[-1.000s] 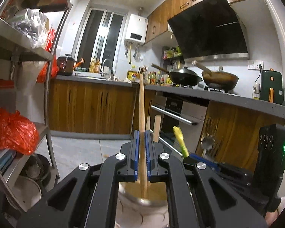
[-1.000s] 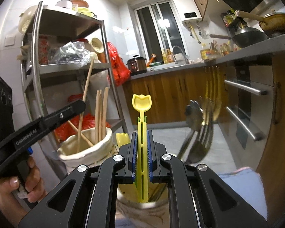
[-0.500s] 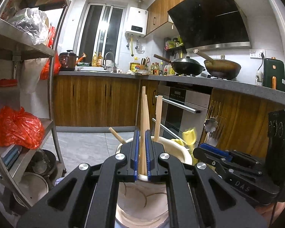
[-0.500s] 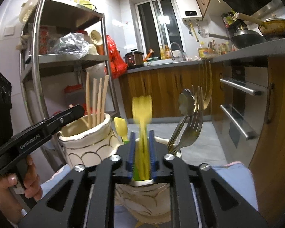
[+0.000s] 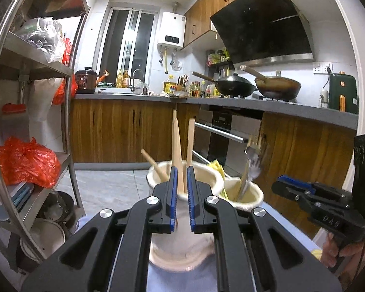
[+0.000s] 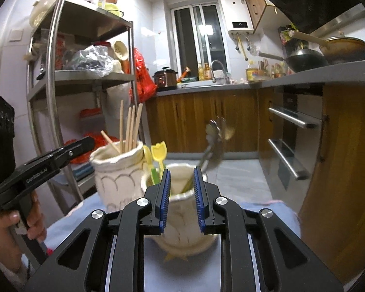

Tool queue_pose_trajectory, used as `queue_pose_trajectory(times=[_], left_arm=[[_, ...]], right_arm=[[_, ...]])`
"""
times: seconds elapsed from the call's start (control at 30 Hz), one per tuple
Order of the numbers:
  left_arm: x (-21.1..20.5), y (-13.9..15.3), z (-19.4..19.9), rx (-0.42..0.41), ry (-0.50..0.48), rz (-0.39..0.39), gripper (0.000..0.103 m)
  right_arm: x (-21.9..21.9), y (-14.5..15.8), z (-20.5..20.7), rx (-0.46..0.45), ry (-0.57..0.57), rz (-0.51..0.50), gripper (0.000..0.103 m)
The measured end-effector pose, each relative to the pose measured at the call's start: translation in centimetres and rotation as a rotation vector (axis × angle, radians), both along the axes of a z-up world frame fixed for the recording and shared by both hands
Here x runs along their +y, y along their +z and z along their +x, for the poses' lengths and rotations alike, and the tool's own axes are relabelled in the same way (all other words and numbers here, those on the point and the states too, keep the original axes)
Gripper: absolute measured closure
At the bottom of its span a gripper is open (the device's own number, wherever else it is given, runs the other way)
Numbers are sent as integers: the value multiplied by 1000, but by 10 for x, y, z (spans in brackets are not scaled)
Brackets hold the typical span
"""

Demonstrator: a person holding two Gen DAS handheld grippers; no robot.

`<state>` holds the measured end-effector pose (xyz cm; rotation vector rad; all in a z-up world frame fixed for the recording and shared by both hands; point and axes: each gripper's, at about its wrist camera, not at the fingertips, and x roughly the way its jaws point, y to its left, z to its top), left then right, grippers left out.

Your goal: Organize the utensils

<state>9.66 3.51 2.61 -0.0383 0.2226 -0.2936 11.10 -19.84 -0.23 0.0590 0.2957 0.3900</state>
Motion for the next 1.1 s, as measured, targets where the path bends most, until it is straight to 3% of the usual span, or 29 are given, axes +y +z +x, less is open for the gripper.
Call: queue_pose_trajectory(times=[0.17,0.27,0.4,0.43,0.5,0.9,1.1], left_arm=[[-1,-12,-23,31,13,40,92],[0,-18,-37,21,44,80,58],[1,-21,-53,-4,77,112,43],[2,-23,-56,-6,84,117,41],[3,-25,-60,-5,84,116,37],[11,-31,-76,-45,83,102,6],[10,-31,-77,-40,90,111,6]], right_arm=[[-6,-11,-22,26,-11,-45,82],[-7,-19,-29,46,-28,-77,78],[-6,-24,-42,31,-46,-115,69],[-5,-25,-45,25,-47,-123,67],[-6,-24,-49,13,-51,-132,51],[-11,-22,-60,-25,-60,-108,10],[-11,-22,-60,-27,-53,-120,5]])
